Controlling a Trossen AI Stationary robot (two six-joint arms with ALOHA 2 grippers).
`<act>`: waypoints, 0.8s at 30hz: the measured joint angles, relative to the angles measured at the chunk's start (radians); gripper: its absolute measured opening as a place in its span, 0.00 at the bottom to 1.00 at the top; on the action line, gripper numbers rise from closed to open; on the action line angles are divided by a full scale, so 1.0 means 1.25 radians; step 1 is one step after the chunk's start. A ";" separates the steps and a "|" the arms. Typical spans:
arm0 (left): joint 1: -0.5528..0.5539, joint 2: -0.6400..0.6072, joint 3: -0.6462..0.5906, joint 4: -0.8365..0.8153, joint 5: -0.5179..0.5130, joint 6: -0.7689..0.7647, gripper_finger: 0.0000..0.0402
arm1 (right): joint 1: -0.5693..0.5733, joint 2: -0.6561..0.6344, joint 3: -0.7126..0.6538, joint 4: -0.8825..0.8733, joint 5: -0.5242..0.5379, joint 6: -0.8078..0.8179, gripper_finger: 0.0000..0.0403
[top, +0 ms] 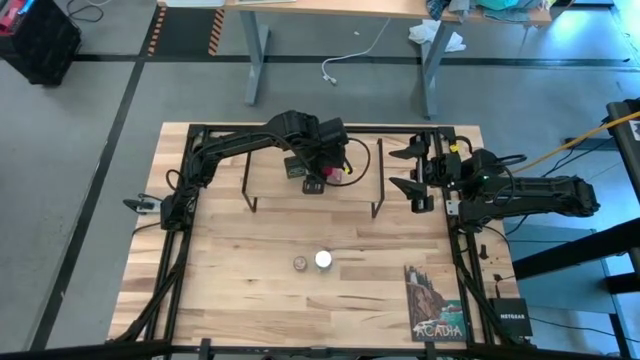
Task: Shelf spices
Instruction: Put the red seasoning can on the shelf
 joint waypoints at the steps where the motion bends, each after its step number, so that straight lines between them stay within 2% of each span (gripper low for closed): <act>1: 0.000 0.000 0.000 0.001 0.000 0.000 0.53 | 0.000 0.000 0.000 0.000 0.000 0.000 0.69; 10: 0.001 0.000 0.000 0.002 0.003 -0.047 0.54 | 0.000 0.000 0.000 -0.001 0.000 -0.002 0.69; 20: 0.002 0.000 0.000 -0.006 0.027 -0.102 0.67 | 0.000 0.000 0.000 -0.006 0.009 -0.016 0.69; 24: 0.001 0.000 0.013 -0.015 -0.015 -0.087 0.69 | 0.000 0.000 0.000 -0.007 0.009 -0.016 0.69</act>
